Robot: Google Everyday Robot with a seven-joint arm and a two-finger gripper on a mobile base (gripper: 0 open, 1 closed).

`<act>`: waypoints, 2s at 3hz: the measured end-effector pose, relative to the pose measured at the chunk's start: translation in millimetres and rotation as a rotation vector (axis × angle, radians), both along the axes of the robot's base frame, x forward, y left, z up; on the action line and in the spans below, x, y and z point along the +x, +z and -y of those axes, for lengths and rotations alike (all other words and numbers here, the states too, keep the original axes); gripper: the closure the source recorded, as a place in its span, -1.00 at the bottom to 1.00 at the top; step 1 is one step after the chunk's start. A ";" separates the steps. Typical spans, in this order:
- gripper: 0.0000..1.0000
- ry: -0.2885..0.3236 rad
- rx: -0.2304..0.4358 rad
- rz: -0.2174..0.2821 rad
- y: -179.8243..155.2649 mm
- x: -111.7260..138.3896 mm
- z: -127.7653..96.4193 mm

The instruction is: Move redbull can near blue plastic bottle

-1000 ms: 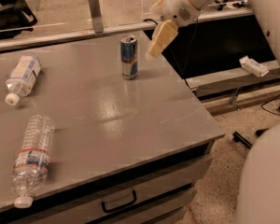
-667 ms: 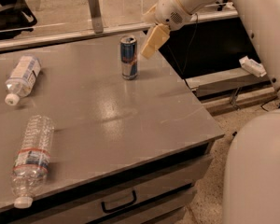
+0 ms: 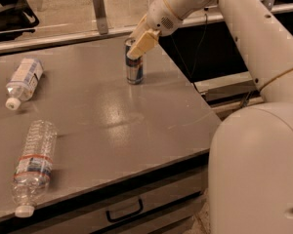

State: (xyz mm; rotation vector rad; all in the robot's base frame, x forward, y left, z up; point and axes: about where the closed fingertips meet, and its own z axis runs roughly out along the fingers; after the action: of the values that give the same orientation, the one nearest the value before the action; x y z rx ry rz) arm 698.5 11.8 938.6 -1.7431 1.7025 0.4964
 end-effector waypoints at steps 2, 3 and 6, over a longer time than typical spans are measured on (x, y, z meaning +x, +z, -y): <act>0.90 0.026 0.008 -0.026 -1.5 3.1 -16.9; 1.00 0.077 0.052 0.002 28.1 -6.9 -30.9; 1.00 0.228 0.106 0.030 63.3 -26.5 -108.8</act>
Offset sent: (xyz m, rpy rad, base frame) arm 0.0028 0.0127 0.0139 0.0212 0.0303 0.0357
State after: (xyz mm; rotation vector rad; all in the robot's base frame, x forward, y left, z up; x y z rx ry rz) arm 672.0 120.7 1001.9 -1.8660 1.4374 0.6455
